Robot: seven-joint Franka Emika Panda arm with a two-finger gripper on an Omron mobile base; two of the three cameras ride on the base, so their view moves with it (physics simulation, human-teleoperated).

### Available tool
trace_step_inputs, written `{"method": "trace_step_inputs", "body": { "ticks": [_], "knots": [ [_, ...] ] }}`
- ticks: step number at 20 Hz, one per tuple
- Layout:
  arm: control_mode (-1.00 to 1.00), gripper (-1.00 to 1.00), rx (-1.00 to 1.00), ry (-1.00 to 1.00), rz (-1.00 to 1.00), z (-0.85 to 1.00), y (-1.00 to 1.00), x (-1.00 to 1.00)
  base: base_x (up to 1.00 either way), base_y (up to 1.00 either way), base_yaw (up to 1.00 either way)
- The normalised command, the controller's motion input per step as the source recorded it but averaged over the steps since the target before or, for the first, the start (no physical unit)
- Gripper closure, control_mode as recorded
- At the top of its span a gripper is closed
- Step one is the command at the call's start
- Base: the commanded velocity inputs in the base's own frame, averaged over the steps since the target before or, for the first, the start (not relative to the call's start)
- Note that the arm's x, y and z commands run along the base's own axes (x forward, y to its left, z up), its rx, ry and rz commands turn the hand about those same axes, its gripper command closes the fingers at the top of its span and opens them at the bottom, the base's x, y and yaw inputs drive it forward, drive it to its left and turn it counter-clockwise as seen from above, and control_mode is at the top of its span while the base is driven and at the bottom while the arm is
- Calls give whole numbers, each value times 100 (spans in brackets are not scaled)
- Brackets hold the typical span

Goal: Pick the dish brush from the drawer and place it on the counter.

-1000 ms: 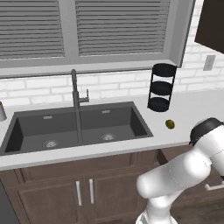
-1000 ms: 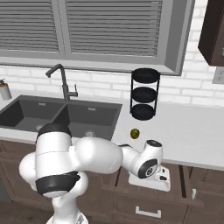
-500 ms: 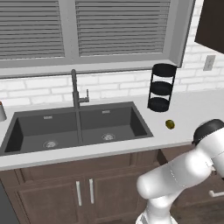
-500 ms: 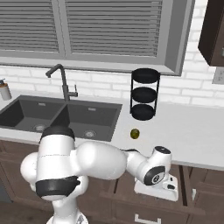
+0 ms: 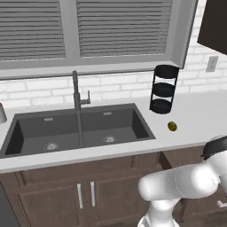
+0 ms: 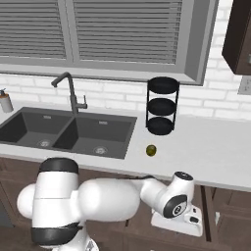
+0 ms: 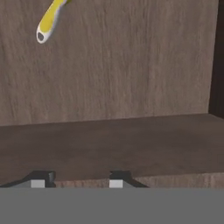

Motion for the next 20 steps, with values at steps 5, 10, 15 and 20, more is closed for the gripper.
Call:
{"method": "trace_step_inputs", "body": {
  "ticks": [5, 10, 15, 20],
  "knots": [
    [-100, -100, -13, 13, 1, -85, 2, -100, 0, 0, 0],
    [-100, -100, -11, 15, 0, -96, 5, -100, 0, 0, 0],
    [-100, -100, -5, 6, 0, -85, 10, -100, 0, 0, 0],
    [-100, -100, -6, 2, 1, -54, 25, -100, 0, 0, 0]
  ]
}}
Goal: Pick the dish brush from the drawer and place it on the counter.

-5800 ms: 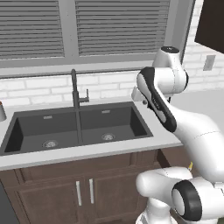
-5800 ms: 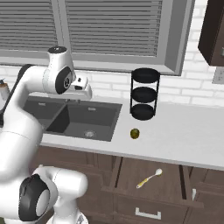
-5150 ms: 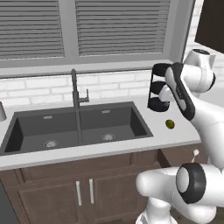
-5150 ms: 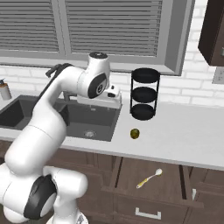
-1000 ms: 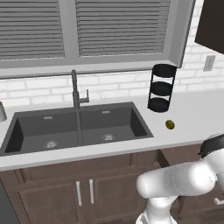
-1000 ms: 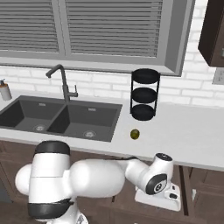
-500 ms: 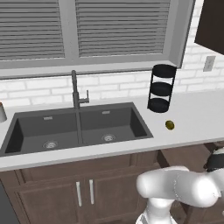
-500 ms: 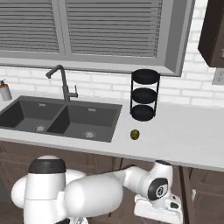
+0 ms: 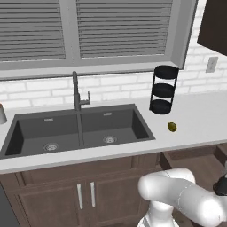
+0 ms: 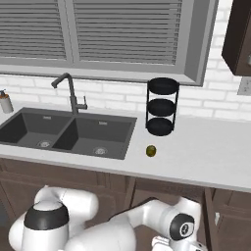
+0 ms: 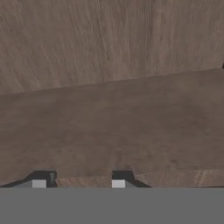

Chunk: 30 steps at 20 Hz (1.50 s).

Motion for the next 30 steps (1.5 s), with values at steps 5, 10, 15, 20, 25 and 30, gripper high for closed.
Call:
{"method": "trace_step_inputs", "body": {
  "ticks": [5, 10, 15, 20, 25, 30],
  "knots": [
    [-100, -100, 2, 0, 5, 1, 5, -19, 0, 0, 0],
    [-100, -100, 8, 1, 0, 38, 1, 84, 0, 0, 0],
    [-100, -100, 6, 3, 0, 33, 0, 89, 0, 0, 0],
    [-100, -100, 0, 0, 0, -12, 0, 59, 0, 0, 0],
    [-100, -100, 0, -6, -7, -49, 0, 11, 0, 0, 0],
    [-100, -100, 0, -18, -8, -45, 0, 0, 0, 0, 0]
  ]
}}
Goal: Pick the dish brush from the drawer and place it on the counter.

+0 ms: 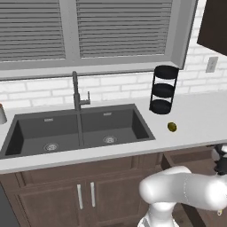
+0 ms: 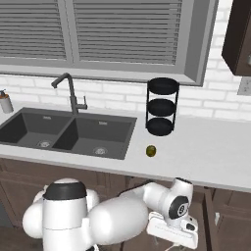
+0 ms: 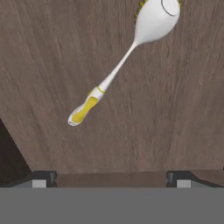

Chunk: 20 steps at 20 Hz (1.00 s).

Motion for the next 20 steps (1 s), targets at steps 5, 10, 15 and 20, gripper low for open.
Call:
{"method": "trace_step_inputs", "body": {
  "ticks": [5, 10, 15, 20],
  "knots": [
    [-100, -100, 0, -10, -3, -16, 0, 0, 0, 0, 0],
    [-100, -100, 0, -1, 0, -3, 0, 0, 0, 0, 0],
    [-100, -100, 0, 0, 0, -3, 3, 0, 0, 0, 0],
    [-100, -100, 0, -1, 0, -1, 2, 19, 0, 0, 0]
  ]
}}
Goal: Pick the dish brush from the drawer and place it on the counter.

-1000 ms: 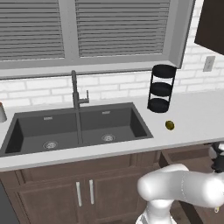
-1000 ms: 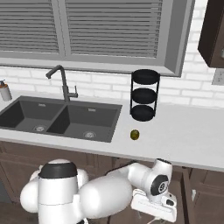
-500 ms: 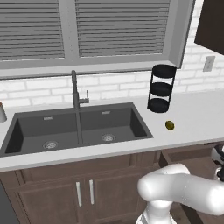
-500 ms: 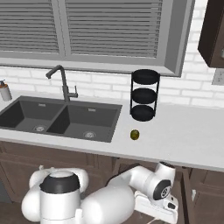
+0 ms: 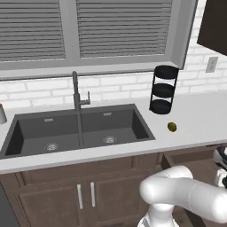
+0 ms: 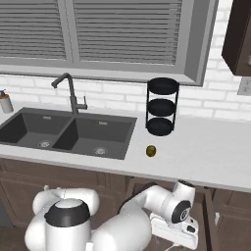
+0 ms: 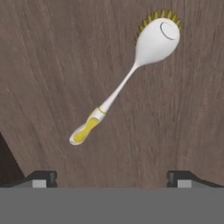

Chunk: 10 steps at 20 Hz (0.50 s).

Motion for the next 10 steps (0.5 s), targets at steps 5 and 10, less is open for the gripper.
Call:
{"method": "trace_step_inputs", "body": {
  "ticks": [5, 10],
  "knots": [
    [-100, -100, 0, -16, -1, -22, 9, 10, 0, 0, 0],
    [-100, -100, 0, -22, -11, -38, 18, 1, 0, 0, 0]
  ]
}}
